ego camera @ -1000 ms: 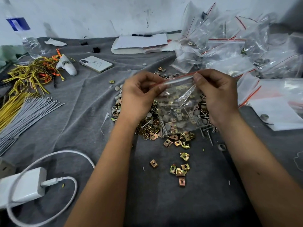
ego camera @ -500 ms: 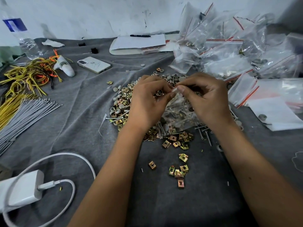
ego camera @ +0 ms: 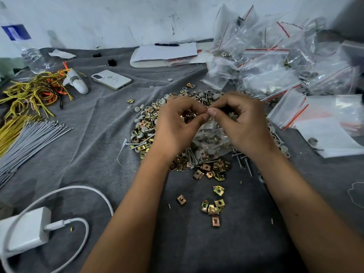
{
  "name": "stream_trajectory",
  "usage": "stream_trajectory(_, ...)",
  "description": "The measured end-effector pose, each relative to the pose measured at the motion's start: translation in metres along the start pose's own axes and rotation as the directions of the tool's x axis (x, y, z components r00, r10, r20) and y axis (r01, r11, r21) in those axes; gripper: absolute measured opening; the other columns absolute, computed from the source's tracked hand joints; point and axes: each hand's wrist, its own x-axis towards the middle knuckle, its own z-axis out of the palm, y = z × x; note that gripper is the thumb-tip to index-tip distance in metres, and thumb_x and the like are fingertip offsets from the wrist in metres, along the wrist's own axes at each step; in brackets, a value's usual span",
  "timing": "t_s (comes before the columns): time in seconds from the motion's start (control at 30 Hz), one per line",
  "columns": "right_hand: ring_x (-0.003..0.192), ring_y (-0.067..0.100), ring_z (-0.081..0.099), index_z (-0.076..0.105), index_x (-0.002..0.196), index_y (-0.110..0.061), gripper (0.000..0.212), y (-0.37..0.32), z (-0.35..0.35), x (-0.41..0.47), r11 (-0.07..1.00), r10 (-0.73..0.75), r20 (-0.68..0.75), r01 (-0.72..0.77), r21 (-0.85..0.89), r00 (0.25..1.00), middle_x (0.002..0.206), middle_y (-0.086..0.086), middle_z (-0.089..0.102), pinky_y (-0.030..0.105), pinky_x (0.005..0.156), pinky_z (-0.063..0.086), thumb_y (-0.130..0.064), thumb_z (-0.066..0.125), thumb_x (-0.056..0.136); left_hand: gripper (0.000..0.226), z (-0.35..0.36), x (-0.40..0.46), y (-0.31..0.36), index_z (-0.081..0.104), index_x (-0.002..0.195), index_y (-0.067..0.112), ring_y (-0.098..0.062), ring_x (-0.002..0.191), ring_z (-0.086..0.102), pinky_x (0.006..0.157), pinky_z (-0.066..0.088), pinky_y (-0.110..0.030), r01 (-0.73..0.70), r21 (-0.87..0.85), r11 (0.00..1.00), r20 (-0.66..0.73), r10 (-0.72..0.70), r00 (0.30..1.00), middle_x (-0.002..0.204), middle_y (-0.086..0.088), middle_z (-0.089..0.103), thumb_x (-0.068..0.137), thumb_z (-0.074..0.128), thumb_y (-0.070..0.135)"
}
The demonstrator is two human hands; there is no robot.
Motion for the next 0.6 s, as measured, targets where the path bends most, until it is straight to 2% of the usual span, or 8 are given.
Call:
stream_trajectory(0.1,0.08,0.008,0.066,0.072,0.094,-0.019,0.006,-0.0004,-0.0002,0.0002,0.999,0.033,-0.027,-0.033,-0.006,0.999,0.085,-0.007,0.067,0.025,0.071,0.053,-0.014,0.074,0.092,0.011,-0.0029,-0.0002,-0.0024,0.076,0.087,0.006,-0.022,0.1,0.069,0.091,0.055,-0.052,0.088,-0.064,0.994,0.016,-0.087,0.996,0.097,0.001,0.076,0.088,0.082,0.015)
stream_trajectory(0.27,0.083,0.014,0.067,0.074,0.094,-0.015,0.002,0.0002,0.0032,-0.0004,0.996,0.085,-0.031,-0.085,0.005,0.996,0.087,-0.001,0.069,0.032,0.072,0.055,-0.014,0.074,0.093,0.009,-0.0003,0.0016,-0.0007,0.074,0.084,0.007,-0.022,0.099,0.065,0.09,0.052,-0.049,0.047,0.028,0.998,0.007,-0.048,0.999,0.094,0.003,0.074,0.088,0.081,0.011)
stream_trajectory(0.43,0.073,0.002,0.065,0.07,0.093,-0.021,0.007,0.002,0.0003,-0.0004,0.984,0.163,-0.094,-0.155,0.083,0.982,0.081,-0.01,0.069,0.018,0.067,0.05,-0.015,0.072,0.094,0.004,-0.0074,0.0013,-0.0028,0.077,0.089,0.013,-0.022,0.106,0.063,0.094,0.053,-0.05,0.143,-0.017,0.99,0.012,-0.143,0.99,0.099,0.001,0.074,0.088,0.081,0.015)
stream_trajectory(0.6,0.074,0.0,0.064,0.07,0.093,-0.022,0.007,0.0012,0.0033,-0.001,0.985,0.17,-0.102,-0.165,0.055,0.98,0.082,-0.01,0.068,0.016,0.067,0.05,-0.016,0.071,0.095,0.005,-0.007,0.002,0.0009,0.076,0.085,0.012,-0.015,0.104,0.061,0.096,0.049,-0.041,0.115,0.042,0.993,-0.014,-0.114,0.993,0.099,0.001,0.074,0.086,0.081,0.011)
